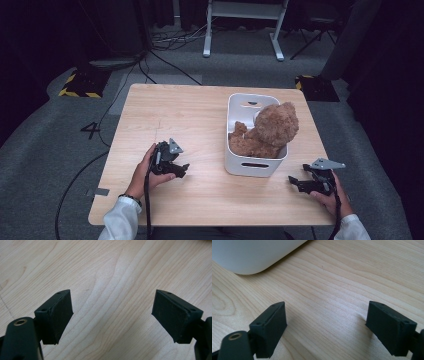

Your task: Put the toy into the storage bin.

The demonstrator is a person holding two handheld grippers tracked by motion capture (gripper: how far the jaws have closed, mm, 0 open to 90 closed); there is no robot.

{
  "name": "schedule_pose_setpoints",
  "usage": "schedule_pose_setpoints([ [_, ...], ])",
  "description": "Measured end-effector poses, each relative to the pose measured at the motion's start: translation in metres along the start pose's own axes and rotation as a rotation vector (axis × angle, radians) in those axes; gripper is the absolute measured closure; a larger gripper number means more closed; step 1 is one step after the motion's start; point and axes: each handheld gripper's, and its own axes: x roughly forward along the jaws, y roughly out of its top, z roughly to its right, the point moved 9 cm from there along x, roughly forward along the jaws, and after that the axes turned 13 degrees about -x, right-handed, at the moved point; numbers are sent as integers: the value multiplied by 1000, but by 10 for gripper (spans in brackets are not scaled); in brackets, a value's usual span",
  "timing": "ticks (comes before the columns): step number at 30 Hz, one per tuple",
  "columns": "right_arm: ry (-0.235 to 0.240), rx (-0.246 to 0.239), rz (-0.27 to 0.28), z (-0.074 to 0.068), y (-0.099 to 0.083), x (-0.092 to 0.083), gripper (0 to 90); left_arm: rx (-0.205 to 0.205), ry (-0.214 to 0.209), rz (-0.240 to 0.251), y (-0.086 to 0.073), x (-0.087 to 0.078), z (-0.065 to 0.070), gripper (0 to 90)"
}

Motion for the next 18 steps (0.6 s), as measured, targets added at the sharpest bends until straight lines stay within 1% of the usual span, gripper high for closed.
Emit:
schedule_pose_setpoints([
  [4, 0, 0, 0, 0, 0, 0, 164, -19, 3, -1, -3, -2, -5, 169],
  [7, 0, -1, 0, 0, 0, 0, 164, -21, -2, -14, -6, -2, -7, 169],
  [10, 0, 0, 0, 0, 0, 0, 164, -17, 22, -9, -10, 0, -9, 169],
  [12, -1, -1, 0, 0, 0, 0, 164, -18, 26, -24, -16, 3, -10, 169],
  [13, 0, 0, 0, 0, 0, 0, 164, -23, 13, -29, -18, 4, -10, 169],
  [14, 0, -1, 0, 0, 0, 0, 164, -39, -5, -38, -21, 4, -10, 169],
  [15, 0, -1, 0, 0, 0, 0, 164, -55, -15, -36, -22, 4, -11, 169],
  [17, 0, 0, 0, 0, 0, 0, 164, -70, -15, -20, -23, 2, -13, 169],
  [18, 0, 0, 0, 0, 0, 0, 164, -65, 2, -3, -24, 1, -16, 169],
])
